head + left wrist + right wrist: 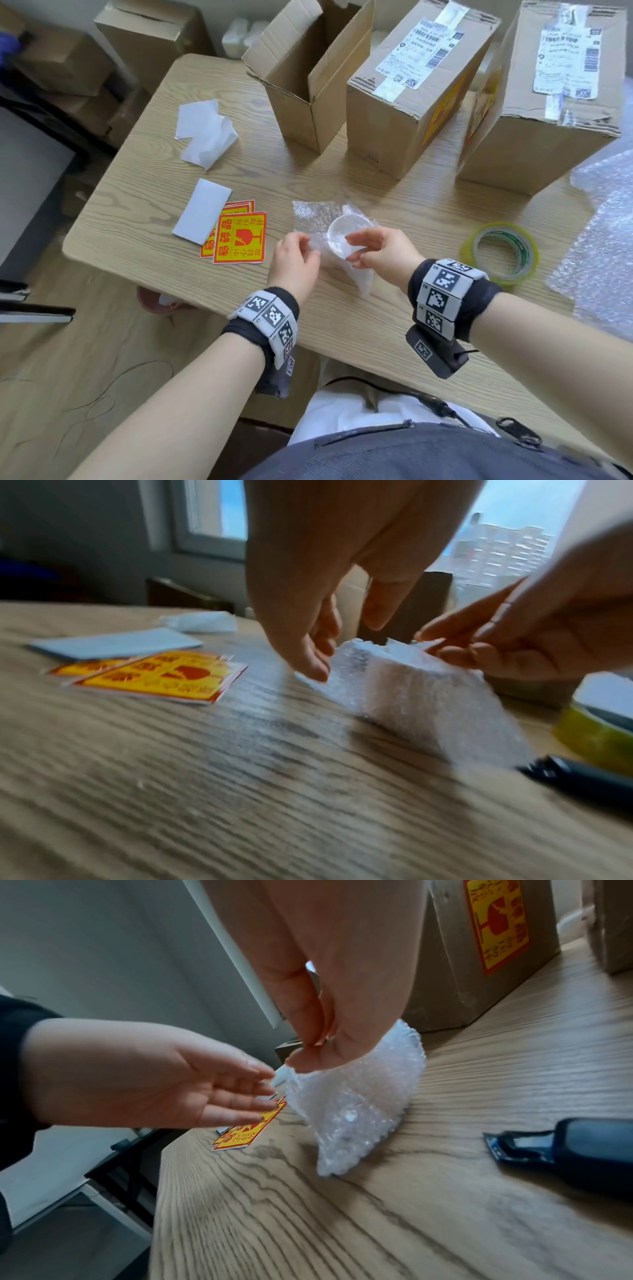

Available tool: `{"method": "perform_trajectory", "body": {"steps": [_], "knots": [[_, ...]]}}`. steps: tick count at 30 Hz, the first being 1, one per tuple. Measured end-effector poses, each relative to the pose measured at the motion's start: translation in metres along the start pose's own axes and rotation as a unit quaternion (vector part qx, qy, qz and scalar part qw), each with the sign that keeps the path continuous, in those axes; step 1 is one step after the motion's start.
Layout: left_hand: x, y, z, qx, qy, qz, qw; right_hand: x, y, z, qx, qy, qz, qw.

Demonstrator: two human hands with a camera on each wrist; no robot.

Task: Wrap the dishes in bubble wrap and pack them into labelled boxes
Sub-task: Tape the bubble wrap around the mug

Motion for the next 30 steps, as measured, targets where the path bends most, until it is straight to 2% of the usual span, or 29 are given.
{"method": "perform_trajectory", "body": {"steps": [1, 3, 4, 7, 9, 15, 17, 19, 21, 23, 26, 30], "knots": [[0.014, -0.010, -0.003, 0.015, 0.027, 0.059, 0.998, 0.000, 0.000, 0.000, -0.003, 0.001, -0.002, 1.000], [0.039, -0.026, -0.016, 0.066, 0.115, 0.174, 0.976, -0.001, 0.000, 0.000, -0.010, -0.003, -0.008, 1.000], [0.047, -0.033, -0.022, 0.083, 0.153, 0.206, 0.963, 0.000, 0.000, 0.000, -0.013, -0.002, -0.010, 1.000], [0.059, -0.064, -0.029, 0.085, 0.188, 0.202, 0.957, 0.000, -0.002, 0.001, -0.017, 0.015, -0.012, 1.000], [0.040, -0.067, -0.018, 0.079, 0.201, 0.185, 0.959, -0.001, -0.002, 0.000, -0.017, 0.016, -0.013, 1.000], [0.009, -0.084, -0.007, 0.052, 0.036, 0.066, 0.996, -0.006, -0.006, 0.001, -0.041, 0.006, -0.017, 0.999], [-0.007, -0.078, -0.001, 0.035, 0.035, 0.015, 0.999, -0.007, -0.006, 0.001, -0.047, -0.002, -0.020, 0.999], [-0.026, -0.064, 0.001, 0.025, 0.028, -0.067, 0.997, -0.008, -0.007, 0.001, -0.051, -0.018, -0.022, 0.998], [-0.043, -0.042, -0.003, 0.014, -0.008, -0.163, 0.986, -0.009, -0.007, 0.003, -0.058, -0.036, -0.028, 0.997], [-0.052, -0.023, -0.009, 0.008, -0.034, -0.227, 0.973, -0.012, -0.007, 0.003, -0.059, -0.039, -0.033, 0.997], [-0.061, -0.010, -0.015, -0.001, -0.072, -0.293, 0.953, -0.013, -0.006, 0.003, -0.055, -0.032, -0.034, 0.997], [-0.060, 0.003, -0.032, 0.020, -0.209, -0.347, 0.914, -0.011, -0.008, 0.000, -0.057, -0.049, -0.027, 0.997]]}}
Point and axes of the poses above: each hand's wrist, its own y-axis away from the middle knuckle, its own z-axis out of the back of the hand, x = y × z, the point moved 10 cm from there along -y, towards the middle knuckle, and after that the axes turned 8 degrees about z, right-handed, at the moved point
